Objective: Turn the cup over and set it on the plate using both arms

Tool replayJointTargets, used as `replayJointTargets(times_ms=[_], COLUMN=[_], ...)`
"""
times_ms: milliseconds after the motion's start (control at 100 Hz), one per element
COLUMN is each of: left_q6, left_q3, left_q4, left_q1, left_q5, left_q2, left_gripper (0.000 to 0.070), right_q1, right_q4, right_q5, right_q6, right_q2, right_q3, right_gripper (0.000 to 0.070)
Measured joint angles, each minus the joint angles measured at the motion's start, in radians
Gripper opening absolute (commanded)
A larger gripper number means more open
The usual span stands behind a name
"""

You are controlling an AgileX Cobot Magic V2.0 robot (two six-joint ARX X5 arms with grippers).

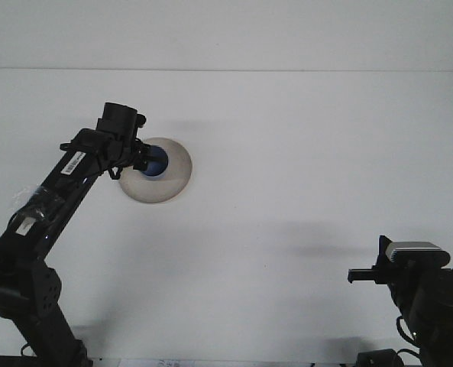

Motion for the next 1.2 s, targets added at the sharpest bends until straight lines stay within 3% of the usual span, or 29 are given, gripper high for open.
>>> replayJointTargets(times_ms=[110,290,370,880,1200], left_q6=[0.000,0.000,0.000,-0.024,-0.076], left_q3=[0.000,0.000,0.009,0.017,-0.338], left_q4=[-0.002,0.011,0.007,0.013,0.229], left_q1=[0.000,0.000,0.003,0.009,-0.028], left_q5=[0.000,0.000,0.000,0.000,0.001], left_q2=[0.040,0.042,0.042,-0.267,-0.687], left_gripper=[0.0209,0.0557,0.0632,0.0623,0.0623], right_q1=[0.000,0.000,0.000,0.000,0.000], right_q4=[0.000,0.000,0.000,0.000,0.014], right_q5=[0.000,0.000,0.000,0.000,0.000], right_q6=[0.000,0.000,0.000,0.000,0.000], right_q2=[0.000,0.000,0.000,0.000,0.000], right_q3=[0.000,0.000,0.000,0.000,0.000], right_gripper=[0.0000,0.0000,0.0000,0.0000,0.0000])
